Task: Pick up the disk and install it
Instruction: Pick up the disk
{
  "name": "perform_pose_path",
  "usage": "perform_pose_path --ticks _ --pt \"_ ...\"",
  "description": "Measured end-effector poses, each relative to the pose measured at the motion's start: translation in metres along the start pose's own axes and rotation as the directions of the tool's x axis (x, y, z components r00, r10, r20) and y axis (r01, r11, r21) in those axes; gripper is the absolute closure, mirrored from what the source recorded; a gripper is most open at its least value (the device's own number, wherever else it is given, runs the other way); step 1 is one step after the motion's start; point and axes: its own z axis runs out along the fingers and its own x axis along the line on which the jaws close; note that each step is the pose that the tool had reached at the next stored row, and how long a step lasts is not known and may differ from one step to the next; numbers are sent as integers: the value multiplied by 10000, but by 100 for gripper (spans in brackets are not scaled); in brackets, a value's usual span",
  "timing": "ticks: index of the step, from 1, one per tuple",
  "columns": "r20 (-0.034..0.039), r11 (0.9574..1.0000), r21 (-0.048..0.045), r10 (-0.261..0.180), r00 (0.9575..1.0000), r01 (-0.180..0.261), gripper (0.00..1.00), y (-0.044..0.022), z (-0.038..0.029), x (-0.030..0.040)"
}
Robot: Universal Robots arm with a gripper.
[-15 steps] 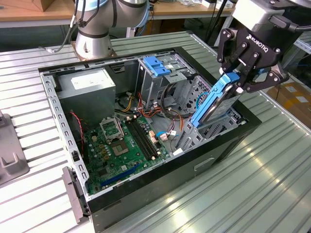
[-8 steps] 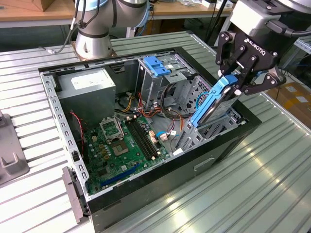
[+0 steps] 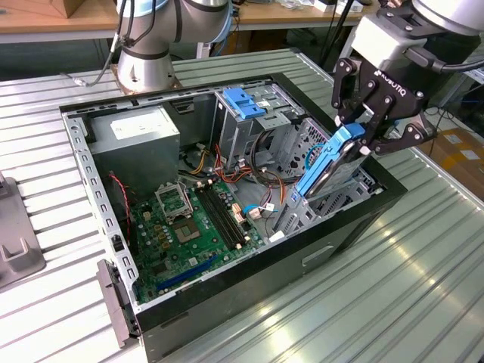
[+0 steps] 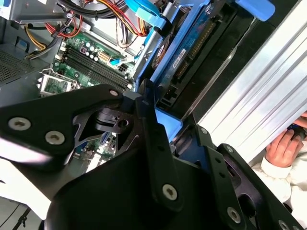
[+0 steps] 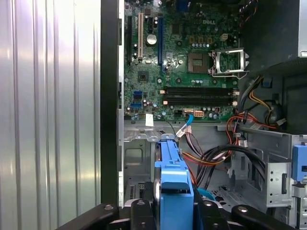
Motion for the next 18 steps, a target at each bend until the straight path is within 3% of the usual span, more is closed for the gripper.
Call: perform_pose_path --ticks 9,18 --pt "-9 10000 0 1 10000 -1 63 1 82 2" --pt "-125 10000 1 -1 9999 1 63 2 178 9"
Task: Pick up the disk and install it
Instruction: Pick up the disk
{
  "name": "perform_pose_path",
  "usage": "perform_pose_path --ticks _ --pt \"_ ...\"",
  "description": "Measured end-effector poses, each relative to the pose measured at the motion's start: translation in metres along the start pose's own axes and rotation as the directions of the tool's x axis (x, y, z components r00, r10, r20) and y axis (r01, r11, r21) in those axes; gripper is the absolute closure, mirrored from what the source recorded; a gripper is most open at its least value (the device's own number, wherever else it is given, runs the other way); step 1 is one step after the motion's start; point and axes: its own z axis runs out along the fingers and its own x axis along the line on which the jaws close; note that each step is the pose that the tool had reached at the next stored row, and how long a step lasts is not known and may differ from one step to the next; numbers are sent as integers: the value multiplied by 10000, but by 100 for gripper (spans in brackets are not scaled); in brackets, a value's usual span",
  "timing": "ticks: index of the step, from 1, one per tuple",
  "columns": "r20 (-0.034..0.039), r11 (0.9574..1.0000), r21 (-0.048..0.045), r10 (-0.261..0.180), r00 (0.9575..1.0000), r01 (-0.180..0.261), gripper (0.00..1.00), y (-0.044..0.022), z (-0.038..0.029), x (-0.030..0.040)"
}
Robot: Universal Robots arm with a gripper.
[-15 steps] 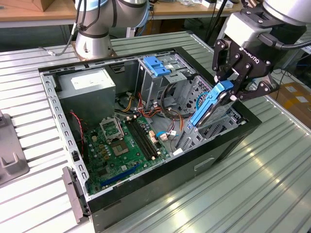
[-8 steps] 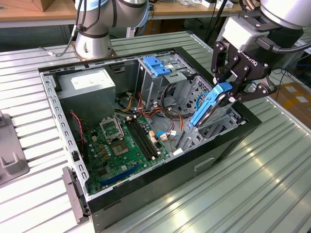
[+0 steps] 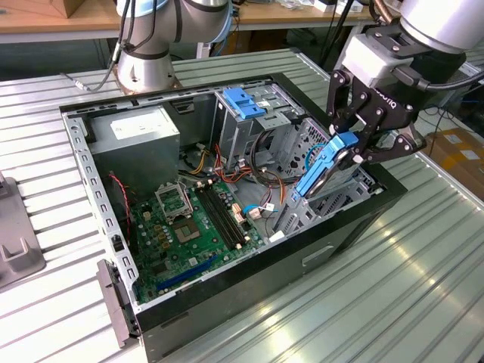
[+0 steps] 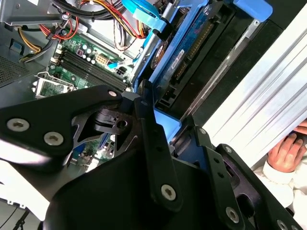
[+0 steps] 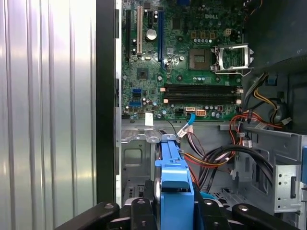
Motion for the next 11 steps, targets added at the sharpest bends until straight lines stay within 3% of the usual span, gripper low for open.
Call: perform_pose_path --ticks 7,11 --pt "-40 10000 0 0 10000 0 63 1 73 5" --pt "-43 10000 0 0 10000 0 63 1 78 5"
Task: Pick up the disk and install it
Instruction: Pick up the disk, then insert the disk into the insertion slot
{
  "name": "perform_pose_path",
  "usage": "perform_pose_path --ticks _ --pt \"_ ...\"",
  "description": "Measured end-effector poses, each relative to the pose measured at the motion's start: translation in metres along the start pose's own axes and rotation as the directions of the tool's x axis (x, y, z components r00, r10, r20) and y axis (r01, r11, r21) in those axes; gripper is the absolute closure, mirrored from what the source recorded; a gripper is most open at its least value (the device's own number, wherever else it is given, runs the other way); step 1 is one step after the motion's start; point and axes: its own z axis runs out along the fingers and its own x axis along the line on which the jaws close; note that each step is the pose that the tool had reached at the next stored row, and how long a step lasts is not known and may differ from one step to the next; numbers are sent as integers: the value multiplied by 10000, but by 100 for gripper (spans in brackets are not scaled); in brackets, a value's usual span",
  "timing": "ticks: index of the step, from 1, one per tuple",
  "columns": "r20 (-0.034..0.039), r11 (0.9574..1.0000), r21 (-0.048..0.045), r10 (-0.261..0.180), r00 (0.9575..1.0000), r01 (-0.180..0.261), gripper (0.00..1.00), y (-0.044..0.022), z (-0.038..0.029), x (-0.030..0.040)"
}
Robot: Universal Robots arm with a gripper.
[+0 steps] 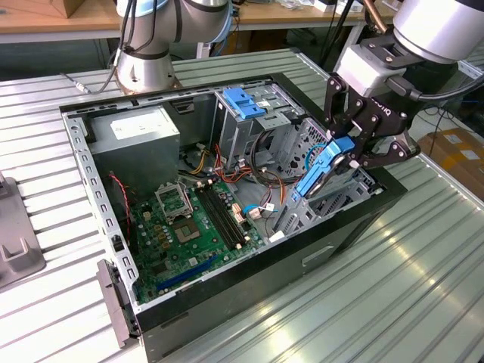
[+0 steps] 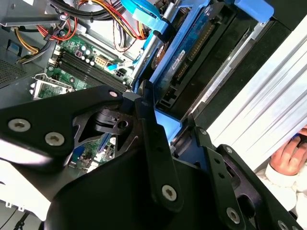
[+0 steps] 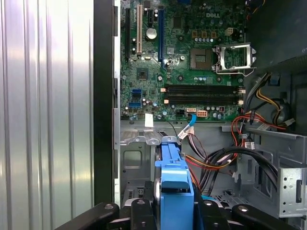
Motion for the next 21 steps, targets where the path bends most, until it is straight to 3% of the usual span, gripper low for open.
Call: perform_pose_path --ticks 2,5,7,8,19,20,21 --pt "-1 10000 -1 0 10000 0 62 0 1 0" --pt "1 10000 0 1 10000 -1 50 0 1 0" --pt "1 10000 0 0 10000 0 50 0 1 0" --pt "1 10000 0 1 10000 -1 44 0 1 0" --pt "2 10000 0 0 10000 0 44 -1 -18 -1" --pt "3 10000 0 0 10000 0 45 -1 -19 -1" --pt "1 10000 0 0 10000 0 58 -1 -20 -1"
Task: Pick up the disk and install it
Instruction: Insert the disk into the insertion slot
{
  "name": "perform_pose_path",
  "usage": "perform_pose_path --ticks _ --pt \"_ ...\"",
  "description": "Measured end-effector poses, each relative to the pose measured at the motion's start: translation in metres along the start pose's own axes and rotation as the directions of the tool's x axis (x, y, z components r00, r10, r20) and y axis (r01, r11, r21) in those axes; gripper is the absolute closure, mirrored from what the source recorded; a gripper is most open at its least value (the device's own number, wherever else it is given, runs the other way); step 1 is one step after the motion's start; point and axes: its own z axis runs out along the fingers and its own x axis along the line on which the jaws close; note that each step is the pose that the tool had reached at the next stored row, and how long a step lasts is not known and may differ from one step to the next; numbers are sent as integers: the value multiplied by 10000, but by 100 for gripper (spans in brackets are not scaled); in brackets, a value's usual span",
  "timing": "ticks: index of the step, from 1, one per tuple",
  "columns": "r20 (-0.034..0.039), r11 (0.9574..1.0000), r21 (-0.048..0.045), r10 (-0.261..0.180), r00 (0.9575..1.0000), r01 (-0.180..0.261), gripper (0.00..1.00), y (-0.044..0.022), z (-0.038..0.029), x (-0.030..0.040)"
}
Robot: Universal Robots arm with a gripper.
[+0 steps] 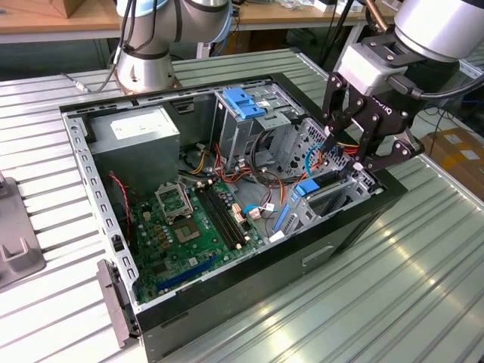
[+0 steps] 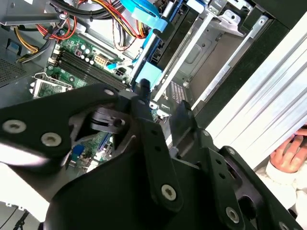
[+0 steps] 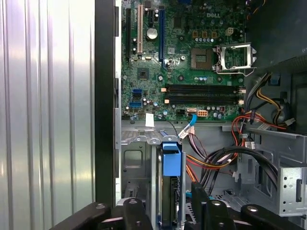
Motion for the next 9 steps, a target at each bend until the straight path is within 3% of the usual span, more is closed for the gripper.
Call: perform_pose_path --ticks 1,7,9 --pt "0 10000 0 0 10000 0 58 0 -1 0" --pt "0 10000 0 0 10000 0 88 0 -1 0" --pt "-3 10000 -1 -1 10000 1 90 -10 0 0"
